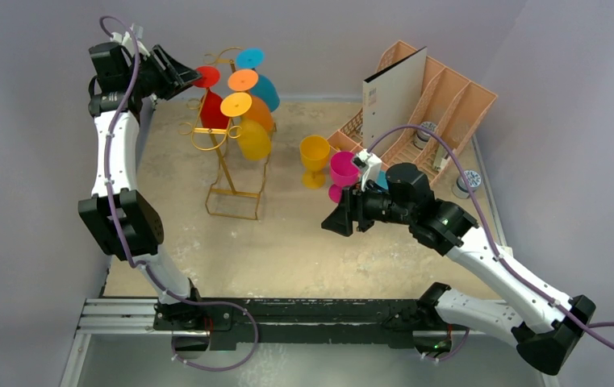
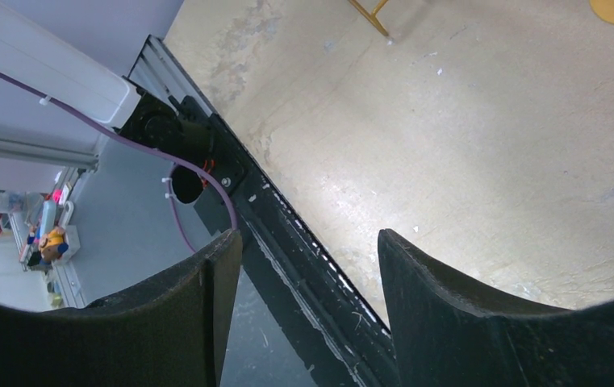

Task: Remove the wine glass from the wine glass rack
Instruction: Pick up the wine glass from the wine rack.

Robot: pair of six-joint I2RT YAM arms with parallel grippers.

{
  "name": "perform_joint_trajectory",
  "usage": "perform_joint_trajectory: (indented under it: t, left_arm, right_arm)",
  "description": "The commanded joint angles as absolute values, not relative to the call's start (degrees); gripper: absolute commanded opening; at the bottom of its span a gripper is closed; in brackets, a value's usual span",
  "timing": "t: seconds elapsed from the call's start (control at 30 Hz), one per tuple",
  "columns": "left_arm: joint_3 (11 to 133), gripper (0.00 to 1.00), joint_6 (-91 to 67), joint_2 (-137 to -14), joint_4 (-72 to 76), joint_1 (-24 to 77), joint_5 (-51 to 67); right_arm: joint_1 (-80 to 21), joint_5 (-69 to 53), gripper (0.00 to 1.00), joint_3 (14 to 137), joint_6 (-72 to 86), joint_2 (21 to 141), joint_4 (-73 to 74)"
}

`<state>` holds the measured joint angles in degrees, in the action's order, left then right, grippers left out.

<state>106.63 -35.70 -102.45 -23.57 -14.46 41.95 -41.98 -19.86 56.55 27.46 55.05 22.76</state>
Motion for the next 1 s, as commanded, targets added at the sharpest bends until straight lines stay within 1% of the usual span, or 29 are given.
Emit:
perform_joint_trajectory:
  t: [0.0,0.07,0.3,0.4,0.57,0.67,0.97]
  left_arm:
    - [105.74,0.42,-38.86,-103.48,-19.43,-15.23,44.93]
    - [105.99,0.38,-39.36,-103.83,-18.86,-15.21,45.7]
    - [106.05,0.35,-38.41,-103.6,-19.47,-15.22,45.54]
    - [105.74,0.3,-38.06,-103.53,-19.59,-15.22,45.56]
    - [105.67,0.26,-38.35,-104.06,-19.54,-15.21,46.09]
    - [105.61,0.22,-38.75,-104.06,-19.54,-15.21,46.43]
    - [105.73,0.22,-38.99,-103.65,-19.9,-15.25,46.04]
  right_arm:
    - [-41.92,-19.16,0.66,58.77,27.67,54.38,22.6]
    - [-41.9,-19.28,0.65,58.73,27.36,54.24,22.76]
    - [-41.91,-19.12,0.66,57.67,27.16,53.3,21.5]
    - [-41.91,-19.14,0.66,57.61,27.28,53.32,21.65]
    - [-41.92,-19.07,0.66,57.4,27.34,53.33,21.98]
    - [-41.91,-19.13,0.66,57.54,27.62,53.75,21.89]
    - [-41.92,-19.86,0.66,57.78,28.15,54.32,22.13]
